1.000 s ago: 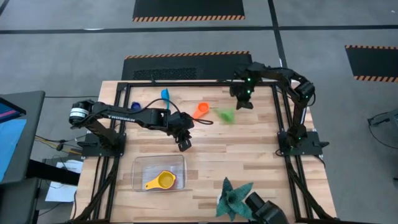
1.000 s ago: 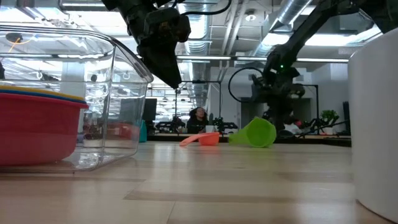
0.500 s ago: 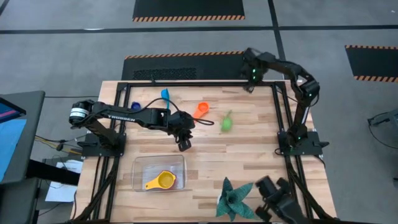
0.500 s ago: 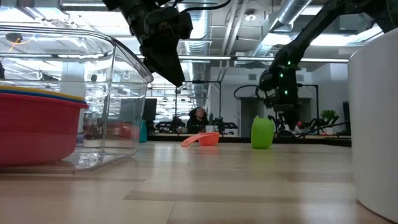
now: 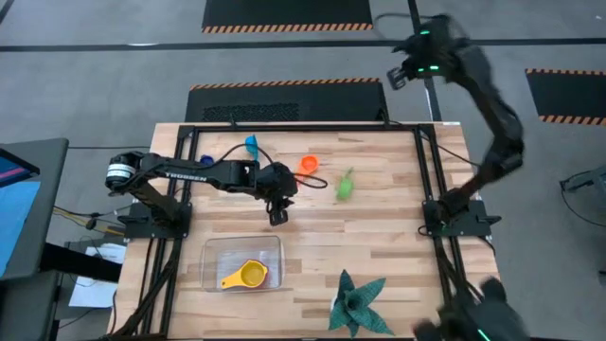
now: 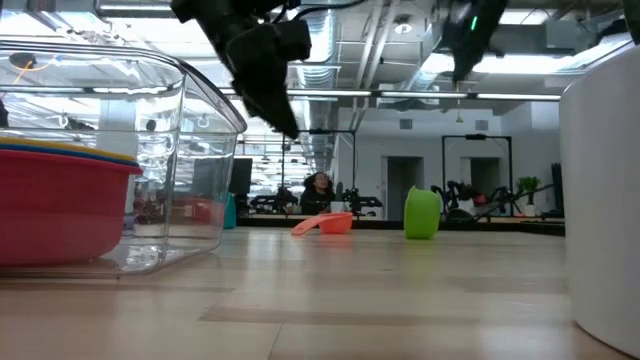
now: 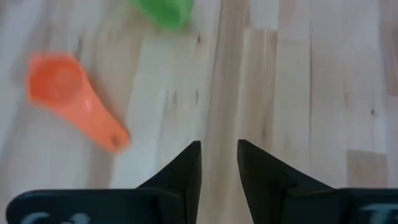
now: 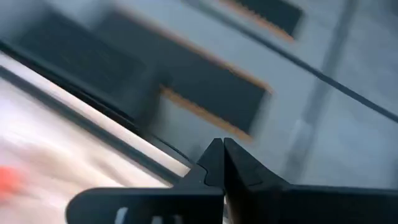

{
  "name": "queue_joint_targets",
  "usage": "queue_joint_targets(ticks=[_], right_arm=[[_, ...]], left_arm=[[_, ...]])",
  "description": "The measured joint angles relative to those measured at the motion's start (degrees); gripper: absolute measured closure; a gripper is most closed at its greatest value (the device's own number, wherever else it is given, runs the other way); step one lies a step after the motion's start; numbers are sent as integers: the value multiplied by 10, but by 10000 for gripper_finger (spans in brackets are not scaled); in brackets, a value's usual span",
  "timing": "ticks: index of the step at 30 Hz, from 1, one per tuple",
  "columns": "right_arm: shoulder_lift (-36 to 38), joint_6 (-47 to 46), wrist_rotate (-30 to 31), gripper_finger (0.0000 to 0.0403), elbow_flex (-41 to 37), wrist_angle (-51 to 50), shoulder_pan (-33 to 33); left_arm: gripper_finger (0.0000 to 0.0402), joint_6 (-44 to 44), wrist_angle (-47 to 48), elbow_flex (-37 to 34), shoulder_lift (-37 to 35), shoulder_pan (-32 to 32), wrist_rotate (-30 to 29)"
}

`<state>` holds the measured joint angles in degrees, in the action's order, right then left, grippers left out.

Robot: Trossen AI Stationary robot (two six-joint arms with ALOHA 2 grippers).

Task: Nest measuring cups in basket
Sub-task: Stack the green measuring cup on top of the yellow measuring cup in the transparent bin

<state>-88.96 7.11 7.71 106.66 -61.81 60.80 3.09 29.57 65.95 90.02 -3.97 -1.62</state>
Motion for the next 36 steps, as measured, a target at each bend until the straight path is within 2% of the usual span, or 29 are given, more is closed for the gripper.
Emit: queue_joint_targets(ticks=[4,8,10,15,18,21,24,27,29,32,36], right_arm=[[94,-82,-120,390,8,33,-31],[169,-121,-166,390,8,45,-102],[198,-137,-169,390,8,41,-153],[246,-162,-156,390,8,40,-274],[263,-176,-113,390,8,41,-324],[269,-179,-93,390,8,30,-356],[271,-178,-92,390,8,18,-375],[271,-178,-92,390,7,-3,-388],[272,-178,-92,389,7,-20,-397],[272,-177,-91,385,7,-46,-405],[272,-167,-92,381,7,-59,-410]], left_arm=[[310,-102,-66,0,1,-29,30],[310,-184,-113,26,23,-59,56],[310,-222,-122,70,51,-69,57],[316,-379,-42,202,146,-84,62],[319,-441,9,277,196,-92,74],[319,-495,44,324,234,-98,46],[319,-568,41,345,259,-95,0],[319,-663,42,349,280,-80,-17],[319,-697,39,349,295,-70,-37],[319,-721,17,348,311,-54,-67],[319,-715,-87,349,337,-39,-113]])
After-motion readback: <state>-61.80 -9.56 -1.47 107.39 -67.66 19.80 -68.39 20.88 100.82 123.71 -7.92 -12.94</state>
